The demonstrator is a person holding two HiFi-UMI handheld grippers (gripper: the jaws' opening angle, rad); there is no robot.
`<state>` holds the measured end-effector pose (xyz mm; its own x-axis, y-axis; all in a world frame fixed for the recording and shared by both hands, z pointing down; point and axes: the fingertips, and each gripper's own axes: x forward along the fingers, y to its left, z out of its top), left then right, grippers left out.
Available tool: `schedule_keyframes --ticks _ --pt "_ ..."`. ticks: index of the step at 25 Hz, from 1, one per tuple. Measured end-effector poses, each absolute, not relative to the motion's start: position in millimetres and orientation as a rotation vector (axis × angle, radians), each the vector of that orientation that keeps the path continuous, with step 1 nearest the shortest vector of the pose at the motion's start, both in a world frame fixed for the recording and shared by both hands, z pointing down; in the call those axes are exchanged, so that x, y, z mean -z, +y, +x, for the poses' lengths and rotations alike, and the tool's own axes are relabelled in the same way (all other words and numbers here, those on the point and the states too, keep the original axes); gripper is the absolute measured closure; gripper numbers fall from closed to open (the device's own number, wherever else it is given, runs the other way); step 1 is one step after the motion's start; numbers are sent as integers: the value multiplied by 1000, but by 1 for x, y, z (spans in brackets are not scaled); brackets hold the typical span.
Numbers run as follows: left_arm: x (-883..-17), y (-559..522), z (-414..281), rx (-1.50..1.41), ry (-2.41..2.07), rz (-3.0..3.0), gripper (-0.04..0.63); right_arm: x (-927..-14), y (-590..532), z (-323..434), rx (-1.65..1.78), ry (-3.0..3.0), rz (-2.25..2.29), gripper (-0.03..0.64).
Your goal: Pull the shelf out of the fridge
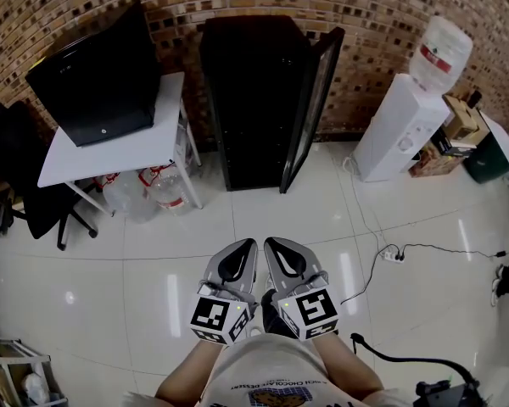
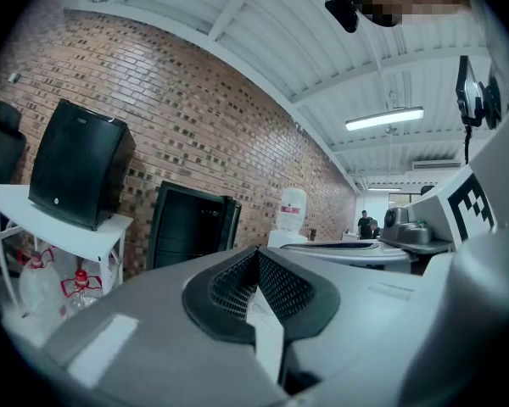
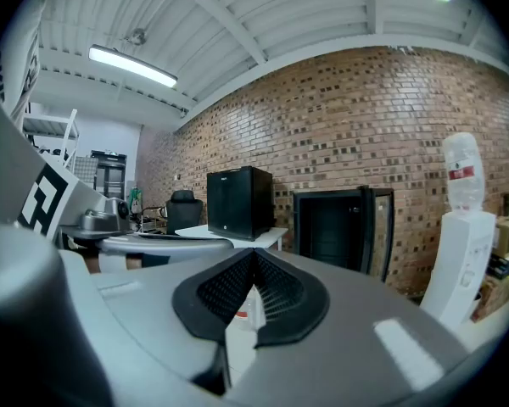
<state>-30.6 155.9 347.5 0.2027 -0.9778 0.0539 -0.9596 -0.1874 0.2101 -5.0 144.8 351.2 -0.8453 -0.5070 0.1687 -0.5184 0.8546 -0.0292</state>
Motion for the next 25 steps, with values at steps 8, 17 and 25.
schedule_keyframes --ticks 8,17,25 --pt "-353 80 -57 77 -1928 2240 612 -358 66 -35 -145 -2919 738 614" --pt "-333 -34 -83 0 -1980 2225 612 -341 -43 -55 -161 -2991 717 614" --pt "-340 -87 -90 -33 -1959 2205 612 -342 -108 -63 -177 -3008 741 614"
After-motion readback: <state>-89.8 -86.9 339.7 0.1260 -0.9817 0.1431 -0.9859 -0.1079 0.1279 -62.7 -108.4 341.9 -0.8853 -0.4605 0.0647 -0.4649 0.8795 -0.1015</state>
